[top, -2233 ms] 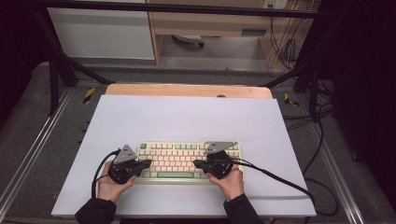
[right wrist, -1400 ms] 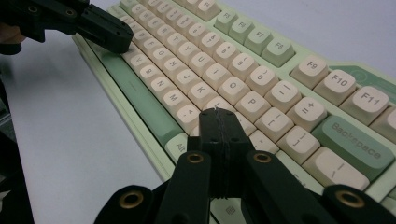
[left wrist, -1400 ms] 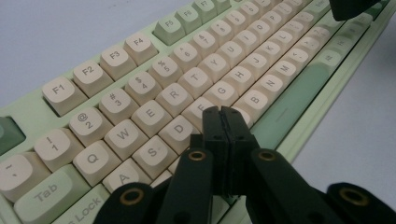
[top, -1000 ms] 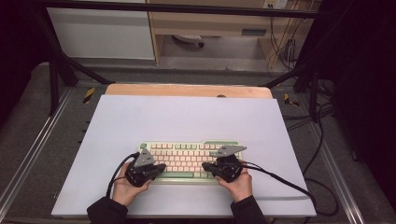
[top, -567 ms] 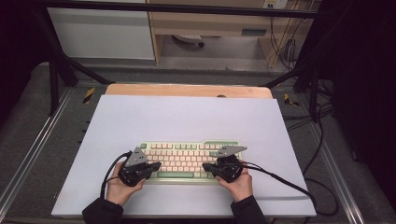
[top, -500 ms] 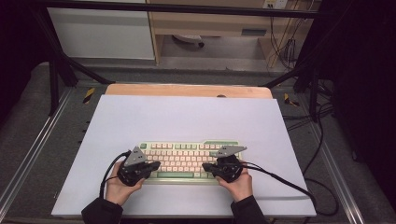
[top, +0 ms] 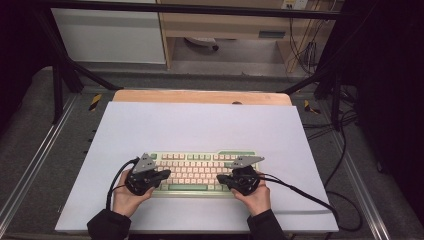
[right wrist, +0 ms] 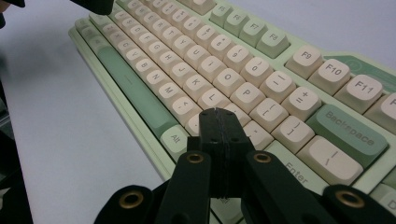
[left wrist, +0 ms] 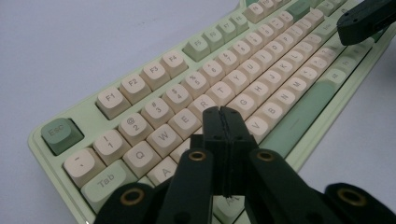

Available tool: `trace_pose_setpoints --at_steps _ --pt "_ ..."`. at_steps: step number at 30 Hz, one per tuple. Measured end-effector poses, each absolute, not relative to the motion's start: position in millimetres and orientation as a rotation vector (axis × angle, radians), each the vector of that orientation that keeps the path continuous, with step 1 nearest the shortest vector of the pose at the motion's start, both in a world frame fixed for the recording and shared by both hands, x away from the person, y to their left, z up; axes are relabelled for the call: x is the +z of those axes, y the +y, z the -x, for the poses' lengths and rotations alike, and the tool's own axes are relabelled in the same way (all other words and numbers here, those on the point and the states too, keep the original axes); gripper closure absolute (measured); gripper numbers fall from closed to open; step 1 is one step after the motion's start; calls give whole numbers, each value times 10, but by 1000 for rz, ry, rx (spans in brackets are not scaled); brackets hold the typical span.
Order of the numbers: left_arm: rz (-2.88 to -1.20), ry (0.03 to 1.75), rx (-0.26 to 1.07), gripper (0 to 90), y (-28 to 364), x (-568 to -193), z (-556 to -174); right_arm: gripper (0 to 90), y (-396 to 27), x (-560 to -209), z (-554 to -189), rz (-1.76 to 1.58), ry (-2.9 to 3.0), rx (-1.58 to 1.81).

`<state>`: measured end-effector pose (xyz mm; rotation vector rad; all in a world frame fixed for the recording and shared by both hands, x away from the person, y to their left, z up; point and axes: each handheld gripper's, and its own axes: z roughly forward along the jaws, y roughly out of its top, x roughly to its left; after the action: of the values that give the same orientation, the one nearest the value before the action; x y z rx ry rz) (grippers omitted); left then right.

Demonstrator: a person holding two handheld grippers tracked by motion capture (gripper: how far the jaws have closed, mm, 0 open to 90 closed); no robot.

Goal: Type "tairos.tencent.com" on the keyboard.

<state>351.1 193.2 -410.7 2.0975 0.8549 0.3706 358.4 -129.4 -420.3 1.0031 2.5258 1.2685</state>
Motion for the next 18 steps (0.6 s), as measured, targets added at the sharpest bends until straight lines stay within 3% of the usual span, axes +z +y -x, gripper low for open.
trace_pose_setpoints --at_steps 18 --pt "-2092 906 394 894 1850 -4092 -3763 900 -1292 -4210 -3587 -998 2533 1268"
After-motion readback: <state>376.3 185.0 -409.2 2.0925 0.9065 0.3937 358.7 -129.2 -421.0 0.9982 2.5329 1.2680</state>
